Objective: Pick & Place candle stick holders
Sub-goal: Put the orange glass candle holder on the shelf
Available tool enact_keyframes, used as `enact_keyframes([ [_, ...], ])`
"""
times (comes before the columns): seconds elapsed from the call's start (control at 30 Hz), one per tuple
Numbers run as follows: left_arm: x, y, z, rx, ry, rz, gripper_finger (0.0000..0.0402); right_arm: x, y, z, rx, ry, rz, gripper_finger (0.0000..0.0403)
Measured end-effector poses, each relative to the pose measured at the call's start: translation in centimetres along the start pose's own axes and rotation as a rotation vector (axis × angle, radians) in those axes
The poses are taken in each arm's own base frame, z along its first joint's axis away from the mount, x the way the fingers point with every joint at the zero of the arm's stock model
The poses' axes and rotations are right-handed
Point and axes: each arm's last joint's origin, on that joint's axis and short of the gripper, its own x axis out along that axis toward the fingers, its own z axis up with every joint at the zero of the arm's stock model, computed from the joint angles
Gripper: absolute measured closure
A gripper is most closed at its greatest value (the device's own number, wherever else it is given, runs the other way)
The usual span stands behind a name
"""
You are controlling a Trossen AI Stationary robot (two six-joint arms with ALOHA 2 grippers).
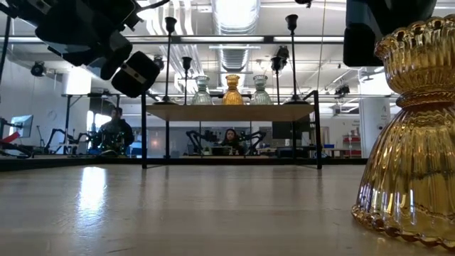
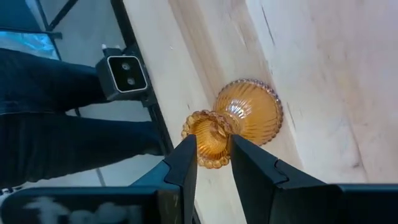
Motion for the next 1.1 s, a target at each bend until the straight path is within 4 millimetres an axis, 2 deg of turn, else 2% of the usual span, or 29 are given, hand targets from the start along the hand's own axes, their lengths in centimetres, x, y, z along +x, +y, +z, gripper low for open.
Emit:
enact_keyframes([
  [0.4, 0.0, -0.1, 0.2, 0.005, -0.018, -0.001, 0.0335, 0.7, -0.7, -0.3, 0.012, 0.025, -0.028, 0.0313],
  [1.1, 0.0, 0.0, 0.2, 0.007, -0.020, 0.009, 0.0335, 2.1, -1.9, -0.9, 0.035, 0.066, 0.026, 0.0322],
])
